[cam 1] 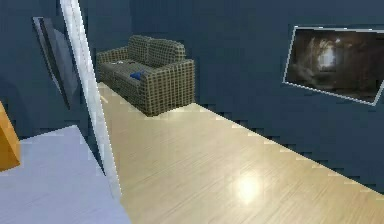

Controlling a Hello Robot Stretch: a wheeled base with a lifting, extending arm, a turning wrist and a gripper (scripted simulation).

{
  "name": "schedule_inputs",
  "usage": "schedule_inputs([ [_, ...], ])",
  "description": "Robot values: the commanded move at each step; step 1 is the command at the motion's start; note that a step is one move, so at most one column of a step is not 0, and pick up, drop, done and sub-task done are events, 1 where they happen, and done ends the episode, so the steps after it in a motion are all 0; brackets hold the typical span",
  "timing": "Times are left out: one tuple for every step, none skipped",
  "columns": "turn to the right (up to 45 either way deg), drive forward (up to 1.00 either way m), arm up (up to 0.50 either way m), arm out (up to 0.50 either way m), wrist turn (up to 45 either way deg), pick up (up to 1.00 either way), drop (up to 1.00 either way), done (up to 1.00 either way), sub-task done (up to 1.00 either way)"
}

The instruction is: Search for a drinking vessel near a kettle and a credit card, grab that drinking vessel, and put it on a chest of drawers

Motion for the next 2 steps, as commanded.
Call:
schedule_inputs([
  [45.0,0.00,0.00,0.00,0.0,0.00,0.00,0.00,0.00],
  [3.0,0.00,0.00,0.00,0.0,0.00,0.00,0.00,0.00],
])
